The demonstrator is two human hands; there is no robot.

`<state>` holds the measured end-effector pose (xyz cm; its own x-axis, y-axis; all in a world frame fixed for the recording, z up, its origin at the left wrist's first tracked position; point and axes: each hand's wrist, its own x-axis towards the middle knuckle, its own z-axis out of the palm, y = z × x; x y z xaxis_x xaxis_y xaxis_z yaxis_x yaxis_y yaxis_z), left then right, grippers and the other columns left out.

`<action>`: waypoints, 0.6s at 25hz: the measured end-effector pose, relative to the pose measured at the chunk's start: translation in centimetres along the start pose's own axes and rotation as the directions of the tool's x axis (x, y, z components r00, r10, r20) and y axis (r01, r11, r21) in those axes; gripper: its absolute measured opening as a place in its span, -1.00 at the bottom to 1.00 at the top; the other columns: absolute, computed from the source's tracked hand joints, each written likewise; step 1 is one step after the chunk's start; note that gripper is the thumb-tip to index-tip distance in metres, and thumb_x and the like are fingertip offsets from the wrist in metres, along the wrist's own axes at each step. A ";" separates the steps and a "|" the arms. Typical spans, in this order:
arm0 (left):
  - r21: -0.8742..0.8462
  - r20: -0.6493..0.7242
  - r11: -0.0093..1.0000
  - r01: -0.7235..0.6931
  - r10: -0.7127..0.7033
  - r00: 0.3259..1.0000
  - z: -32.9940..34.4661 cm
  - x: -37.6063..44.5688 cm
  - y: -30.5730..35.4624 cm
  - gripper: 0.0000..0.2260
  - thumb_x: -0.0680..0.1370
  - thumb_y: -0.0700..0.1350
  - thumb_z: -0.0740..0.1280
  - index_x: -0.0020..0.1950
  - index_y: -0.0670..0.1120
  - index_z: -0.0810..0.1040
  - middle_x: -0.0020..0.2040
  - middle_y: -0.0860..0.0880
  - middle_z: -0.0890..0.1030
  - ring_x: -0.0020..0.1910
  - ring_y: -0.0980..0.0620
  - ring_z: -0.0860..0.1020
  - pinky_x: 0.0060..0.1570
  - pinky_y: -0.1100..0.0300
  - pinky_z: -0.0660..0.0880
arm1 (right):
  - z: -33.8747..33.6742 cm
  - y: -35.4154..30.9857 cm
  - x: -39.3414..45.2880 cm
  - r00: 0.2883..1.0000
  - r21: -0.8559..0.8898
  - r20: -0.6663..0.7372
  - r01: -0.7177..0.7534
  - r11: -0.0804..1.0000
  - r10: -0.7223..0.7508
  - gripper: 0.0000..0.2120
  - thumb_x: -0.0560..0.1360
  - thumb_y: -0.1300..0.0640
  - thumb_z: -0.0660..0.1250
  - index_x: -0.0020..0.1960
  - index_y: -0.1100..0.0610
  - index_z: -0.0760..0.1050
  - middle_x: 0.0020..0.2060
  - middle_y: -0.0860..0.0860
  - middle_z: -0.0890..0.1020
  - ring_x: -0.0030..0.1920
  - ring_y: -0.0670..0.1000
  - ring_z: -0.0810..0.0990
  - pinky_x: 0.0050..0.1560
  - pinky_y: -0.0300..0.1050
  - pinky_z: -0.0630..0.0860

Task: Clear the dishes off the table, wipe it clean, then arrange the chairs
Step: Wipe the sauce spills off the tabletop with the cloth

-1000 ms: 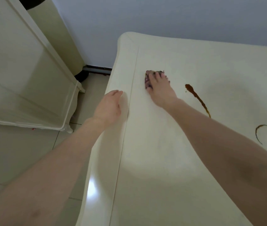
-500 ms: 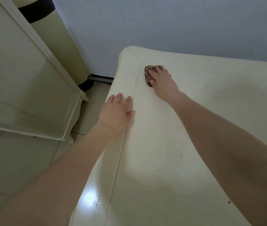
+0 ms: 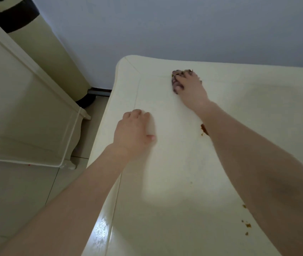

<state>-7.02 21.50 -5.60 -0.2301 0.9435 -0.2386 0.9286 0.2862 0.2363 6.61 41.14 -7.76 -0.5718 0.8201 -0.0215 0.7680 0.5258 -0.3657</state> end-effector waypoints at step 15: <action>-0.029 0.055 0.995 0.094 -0.093 0.994 0.2 -0.1 1.4 -0.37 0.49 -0.02 0.38 0.47 -0.17 0.21 0.48 -0.12 0.20 0.44 -0.17 0.18 0.39 0.04 0.21 | 0.7 0.4 -12.5 0.988 0.264 -0.011 0.150 0.953 -0.152 -0.67 0.47 0.14 0.32 0.22 0.19 0.54 0.31 0.21 0.48 0.41 0.22 0.29 0.40 0.08 0.18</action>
<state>-5.60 21.74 -5.43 -0.2988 0.9022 -0.3111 0.8938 0.3788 0.2400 13.87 30.99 -8.28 -0.6789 0.7329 0.0442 0.5703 0.5643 -0.5969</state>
